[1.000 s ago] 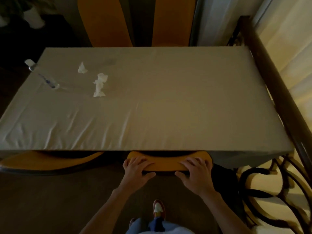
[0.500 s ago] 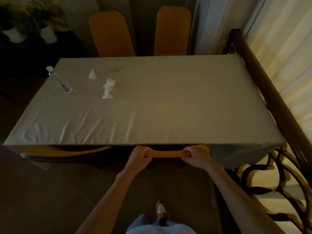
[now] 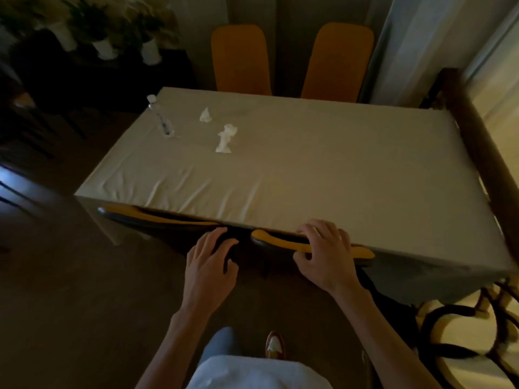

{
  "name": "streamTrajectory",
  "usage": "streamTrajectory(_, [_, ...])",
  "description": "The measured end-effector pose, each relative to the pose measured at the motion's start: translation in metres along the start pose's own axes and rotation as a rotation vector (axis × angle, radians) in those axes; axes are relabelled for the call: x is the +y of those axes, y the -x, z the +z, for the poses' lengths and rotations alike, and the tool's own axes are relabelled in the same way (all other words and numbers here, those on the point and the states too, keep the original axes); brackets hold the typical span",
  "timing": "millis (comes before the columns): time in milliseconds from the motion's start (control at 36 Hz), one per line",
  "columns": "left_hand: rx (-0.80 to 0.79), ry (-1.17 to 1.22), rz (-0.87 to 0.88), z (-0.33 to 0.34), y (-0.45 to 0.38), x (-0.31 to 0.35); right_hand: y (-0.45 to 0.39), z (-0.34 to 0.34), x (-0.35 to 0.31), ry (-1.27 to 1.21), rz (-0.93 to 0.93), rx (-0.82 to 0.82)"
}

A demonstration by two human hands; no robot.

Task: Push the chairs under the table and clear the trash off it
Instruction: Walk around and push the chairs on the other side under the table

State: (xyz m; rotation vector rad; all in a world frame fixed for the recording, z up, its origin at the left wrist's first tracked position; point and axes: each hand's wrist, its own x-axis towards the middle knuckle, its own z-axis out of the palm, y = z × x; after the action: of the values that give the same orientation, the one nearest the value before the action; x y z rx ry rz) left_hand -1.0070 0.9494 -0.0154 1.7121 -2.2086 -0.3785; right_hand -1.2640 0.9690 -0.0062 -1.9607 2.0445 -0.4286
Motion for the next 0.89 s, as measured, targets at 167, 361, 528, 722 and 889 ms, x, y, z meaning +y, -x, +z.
streamTrajectory(167, [0.023, -0.06, -0.118, -0.002, 0.049, -0.021, 0.009, 0.017, -0.04, 0.048, -0.149, -0.011])
streamTrajectory(361, [0.061, -0.116, -0.291, -0.018, 0.084, -0.062, -0.001, 0.048, -0.099, 0.051, -0.307, -0.1])
streamTrajectory(528, [0.122, -0.142, -0.429, -0.046, 0.109, -0.11, -0.011, 0.078, -0.171, 0.067, -0.469, -0.166])
streamTrajectory(722, [0.157, -0.139, -0.524, -0.075, 0.133, -0.185, -0.016, 0.119, -0.263, 0.078, -0.547, -0.2])
streamTrajectory(889, [0.139, -0.16, -0.572, -0.105, 0.146, -0.254, -0.026, 0.154, -0.34, 0.087, -0.568, -0.199])
